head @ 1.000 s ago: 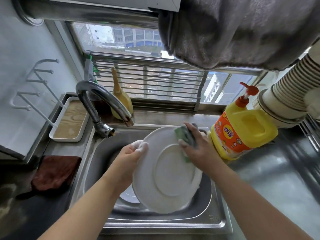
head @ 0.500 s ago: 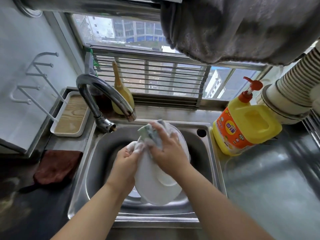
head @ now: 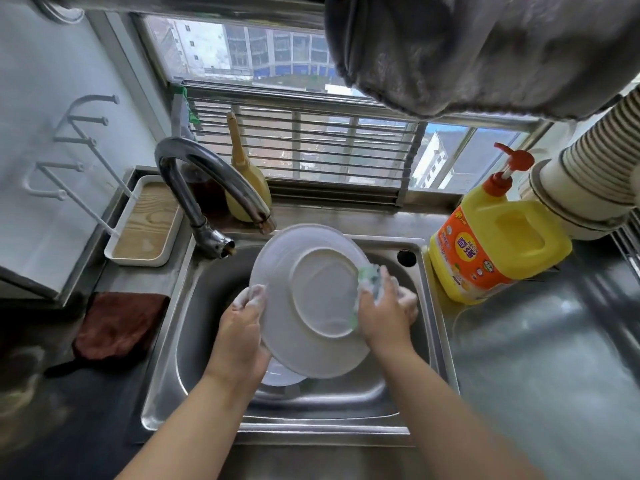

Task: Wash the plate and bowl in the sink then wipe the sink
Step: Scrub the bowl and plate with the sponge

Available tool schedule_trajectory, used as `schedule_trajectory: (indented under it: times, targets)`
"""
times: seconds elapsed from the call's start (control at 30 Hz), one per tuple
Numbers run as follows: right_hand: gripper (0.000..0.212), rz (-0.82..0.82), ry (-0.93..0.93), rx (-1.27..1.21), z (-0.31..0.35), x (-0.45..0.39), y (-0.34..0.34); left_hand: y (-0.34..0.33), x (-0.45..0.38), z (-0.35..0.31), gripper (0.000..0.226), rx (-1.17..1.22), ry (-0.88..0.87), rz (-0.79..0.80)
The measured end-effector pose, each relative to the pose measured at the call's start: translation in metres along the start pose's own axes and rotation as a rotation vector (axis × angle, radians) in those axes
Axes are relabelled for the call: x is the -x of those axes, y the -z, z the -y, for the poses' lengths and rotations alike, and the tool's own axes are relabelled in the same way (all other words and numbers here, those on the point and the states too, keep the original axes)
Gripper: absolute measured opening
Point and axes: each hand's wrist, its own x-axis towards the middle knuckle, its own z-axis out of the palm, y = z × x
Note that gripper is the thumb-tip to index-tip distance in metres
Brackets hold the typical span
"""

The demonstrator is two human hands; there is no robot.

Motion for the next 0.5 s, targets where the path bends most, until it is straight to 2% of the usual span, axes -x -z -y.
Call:
schedule_trajectory:
  times: [0.13,0.23,0.37,0.43,0.5]
  targets:
    - [0.061,0.054,0.327,0.192,0.032,0.006,0.006,0.0,-0.01,-0.01,0.024,-0.017,-0.065,0.015]
    - [0.064,0.173,0.544,0.167,0.043,0.03,0.0,-0.005,-0.011,-0.01,0.025,-0.066,-0.07,0.033]
    - [0.066,0.183,0.93,0.256,0.015,0.039,0.006,0.005,-0.013,-0.011,0.02,0.007,-0.042,0.037]
    - [0.064,0.137,0.923,0.256,-0.016,0.023,0.011,0.013,-0.016,-0.01,0.022,0.046,-0.025,0.007]
    - [0.063,0.067,0.701,0.203,-0.024,0.005,0.013,0.013,-0.013,-0.005,0.03,0.021,-0.004,0.009]
